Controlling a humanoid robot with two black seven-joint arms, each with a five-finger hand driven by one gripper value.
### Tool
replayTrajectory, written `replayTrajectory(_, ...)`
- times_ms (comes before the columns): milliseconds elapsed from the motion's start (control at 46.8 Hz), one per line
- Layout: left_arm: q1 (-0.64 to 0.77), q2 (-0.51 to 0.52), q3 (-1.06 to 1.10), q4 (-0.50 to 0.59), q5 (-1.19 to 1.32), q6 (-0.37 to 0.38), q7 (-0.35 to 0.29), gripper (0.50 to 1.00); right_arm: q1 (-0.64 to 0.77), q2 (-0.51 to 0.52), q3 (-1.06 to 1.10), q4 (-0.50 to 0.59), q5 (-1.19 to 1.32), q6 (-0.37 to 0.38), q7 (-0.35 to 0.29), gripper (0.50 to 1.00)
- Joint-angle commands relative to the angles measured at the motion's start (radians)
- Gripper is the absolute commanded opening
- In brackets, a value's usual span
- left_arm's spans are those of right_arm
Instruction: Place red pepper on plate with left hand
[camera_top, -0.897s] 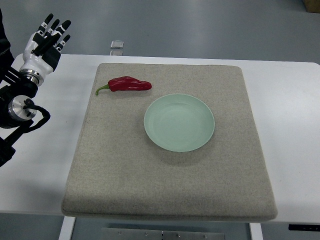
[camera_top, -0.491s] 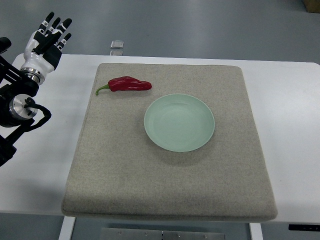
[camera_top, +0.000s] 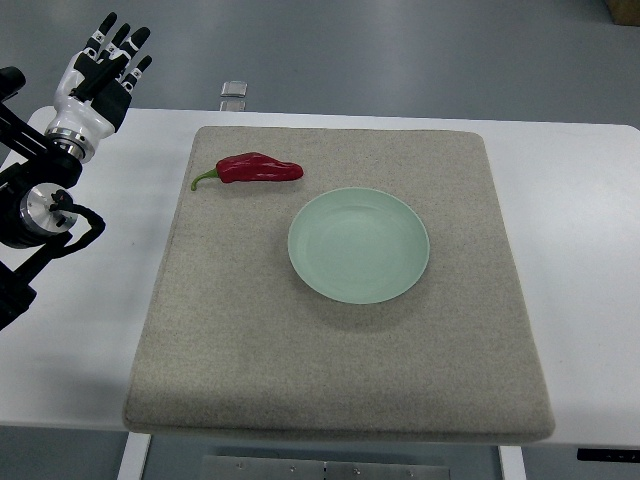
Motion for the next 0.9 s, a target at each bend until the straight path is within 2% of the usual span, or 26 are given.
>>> replayTrajectory(0,0.0,0.0,0.001,0.005,0.001,-0.014,-0.001,1.0,0.0,0.0,0.0,0.0,-0.001,0.0,0.0,0.928)
replayTrajectory(363,0.0,-0.002,0.036,0.047,0.002,-0.078,-0.001,1.0,0.0,0.0,0.0,0.0,0.001,0.0,0.0,0.928)
replayTrajectory(577,-0.001,-0.005,0.033,0.117,0.001,-0.204,-0.001,1.0,0.0,0.0,0.0,0.0,-0.001,0.0,0.0,0.928)
replayTrajectory(875,-0.006,-0.026,0.031,0.137,-0.004,-0.205,-0.001,1.0,0.0,0.0,0.0,0.0,-0.001,0.0,0.0,0.928)
